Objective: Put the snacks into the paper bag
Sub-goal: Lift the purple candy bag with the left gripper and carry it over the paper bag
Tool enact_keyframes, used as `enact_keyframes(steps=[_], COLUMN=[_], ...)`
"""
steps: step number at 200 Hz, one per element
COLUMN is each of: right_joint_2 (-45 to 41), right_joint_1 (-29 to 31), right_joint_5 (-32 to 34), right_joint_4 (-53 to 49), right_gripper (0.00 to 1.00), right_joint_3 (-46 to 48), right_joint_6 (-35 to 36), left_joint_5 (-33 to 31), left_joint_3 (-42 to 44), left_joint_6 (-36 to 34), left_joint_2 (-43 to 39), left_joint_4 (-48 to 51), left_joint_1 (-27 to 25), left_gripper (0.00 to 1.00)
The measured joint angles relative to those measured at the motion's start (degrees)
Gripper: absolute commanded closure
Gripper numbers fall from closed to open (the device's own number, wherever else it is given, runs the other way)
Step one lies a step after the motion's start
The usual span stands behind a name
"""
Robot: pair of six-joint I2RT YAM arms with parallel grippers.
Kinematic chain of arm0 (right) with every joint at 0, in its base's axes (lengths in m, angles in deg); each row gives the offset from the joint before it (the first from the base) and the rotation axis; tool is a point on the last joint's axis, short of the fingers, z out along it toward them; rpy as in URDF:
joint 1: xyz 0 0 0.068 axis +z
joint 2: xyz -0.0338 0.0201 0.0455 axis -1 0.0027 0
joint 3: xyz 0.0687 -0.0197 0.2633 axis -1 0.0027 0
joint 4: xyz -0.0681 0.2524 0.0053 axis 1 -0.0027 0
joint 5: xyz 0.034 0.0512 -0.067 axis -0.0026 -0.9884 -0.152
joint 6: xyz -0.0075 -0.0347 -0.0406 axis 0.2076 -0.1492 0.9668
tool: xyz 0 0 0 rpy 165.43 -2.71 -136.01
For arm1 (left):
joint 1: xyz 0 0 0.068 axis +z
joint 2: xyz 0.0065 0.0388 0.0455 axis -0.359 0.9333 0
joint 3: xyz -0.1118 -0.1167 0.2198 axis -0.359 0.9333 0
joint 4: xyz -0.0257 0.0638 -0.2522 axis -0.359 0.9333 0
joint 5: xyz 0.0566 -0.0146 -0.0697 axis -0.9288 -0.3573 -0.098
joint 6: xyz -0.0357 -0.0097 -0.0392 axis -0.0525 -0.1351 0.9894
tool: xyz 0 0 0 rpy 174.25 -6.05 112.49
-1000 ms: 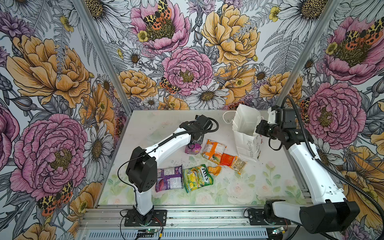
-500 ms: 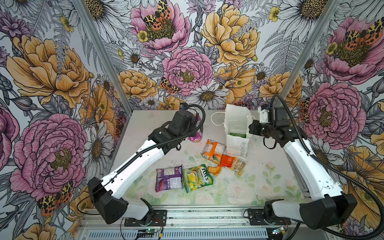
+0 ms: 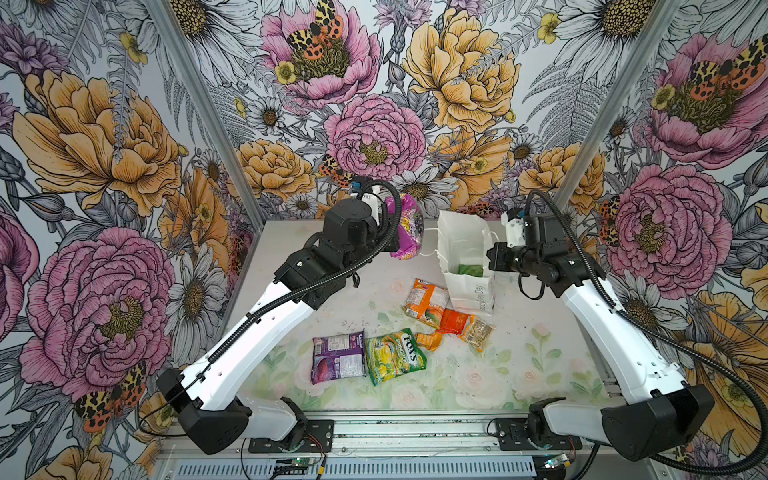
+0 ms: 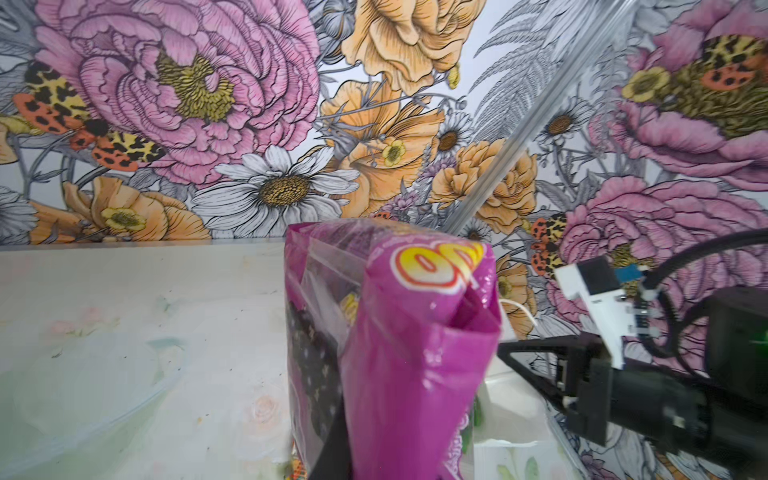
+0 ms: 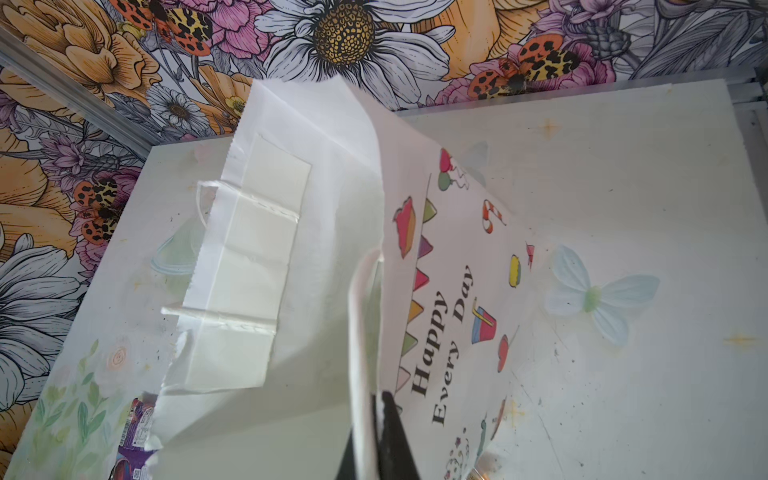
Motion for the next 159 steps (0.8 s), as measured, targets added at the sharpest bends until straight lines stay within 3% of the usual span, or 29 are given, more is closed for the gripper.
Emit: enact_keyframes(steps=[59,159], right_joint_2=[-0.2,-3.1], right_joint_1=[3.5,8.0], right_joint_5=[1.2,5.9], right_joint_4=[2.3,7.4], right_gripper=[1.00,1.00], right_joint_3=[0.1,3.3], right_joint_6=[1.3,2.3], left_joint_5=[2.9,7.4], left_joint_3=[-5.6,-1.1], left_joint_6=[2.7,11.5], left_joint_2=[4.8,8.7], left_joint_4=[-3.3,-7.0], left_joint_1=[-4.9,-5.9], left_gripper=[1.00,1.00])
